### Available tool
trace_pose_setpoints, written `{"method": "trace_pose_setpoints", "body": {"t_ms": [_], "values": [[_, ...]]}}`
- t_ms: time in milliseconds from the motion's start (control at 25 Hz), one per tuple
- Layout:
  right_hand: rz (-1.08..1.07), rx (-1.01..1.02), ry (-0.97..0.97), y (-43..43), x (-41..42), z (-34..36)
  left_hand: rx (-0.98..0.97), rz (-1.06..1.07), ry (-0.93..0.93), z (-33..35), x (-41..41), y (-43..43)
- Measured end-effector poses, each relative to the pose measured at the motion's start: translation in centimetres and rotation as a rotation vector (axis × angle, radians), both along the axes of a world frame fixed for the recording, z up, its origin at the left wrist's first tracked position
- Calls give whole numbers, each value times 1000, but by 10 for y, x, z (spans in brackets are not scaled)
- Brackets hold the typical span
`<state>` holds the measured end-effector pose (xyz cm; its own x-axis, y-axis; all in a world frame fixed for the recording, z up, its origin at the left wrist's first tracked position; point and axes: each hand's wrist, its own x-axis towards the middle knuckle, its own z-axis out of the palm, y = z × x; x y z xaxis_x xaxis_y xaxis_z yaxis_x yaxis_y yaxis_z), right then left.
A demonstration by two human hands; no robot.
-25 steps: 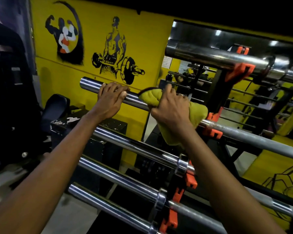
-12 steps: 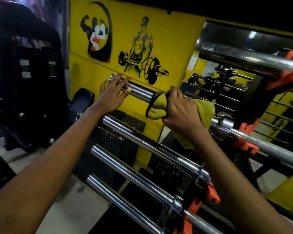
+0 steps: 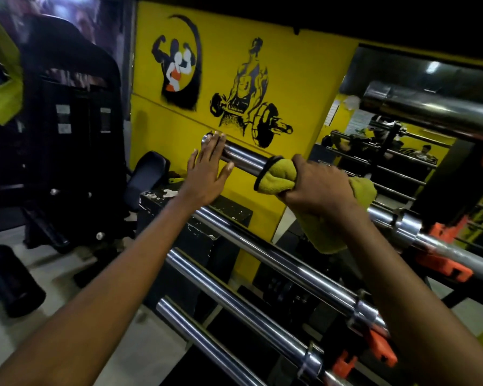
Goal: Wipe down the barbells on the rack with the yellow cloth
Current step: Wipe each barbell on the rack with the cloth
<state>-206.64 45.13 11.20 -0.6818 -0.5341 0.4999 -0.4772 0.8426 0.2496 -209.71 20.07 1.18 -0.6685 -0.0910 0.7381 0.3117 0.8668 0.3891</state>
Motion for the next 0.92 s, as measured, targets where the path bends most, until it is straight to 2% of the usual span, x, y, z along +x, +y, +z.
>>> {"method": "trace_pose_setpoints", "body": {"t_ms": [80, 160, 200, 320, 440, 520, 680, 920], "values": [[37, -13, -37, -12, -5, 6, 78, 16, 28, -25, 5, 14], [40, -7, -30, -22, -9, 4, 162, -40, -30, -54, 7, 20], [39, 1, -15, -29, -11, 1, 158, -50, -76, -68, 6, 21], [52, 14, 7, -48, -11, -3, -19, 24, -174, -94, -2, 17], [45, -12, -19, -51, -16, -1, -46, 30, -249, -95, 0, 5], [20, 1, -23, -55, -21, 0, -61, 16, -230, -103, 7, -1], [78, -24, -160, -103, -41, 13, -36, 1, -228, -111, 15, -1], [274, 199, -211, -155, -59, 24, -4, -16, -264, -110, 15, -2]]}}
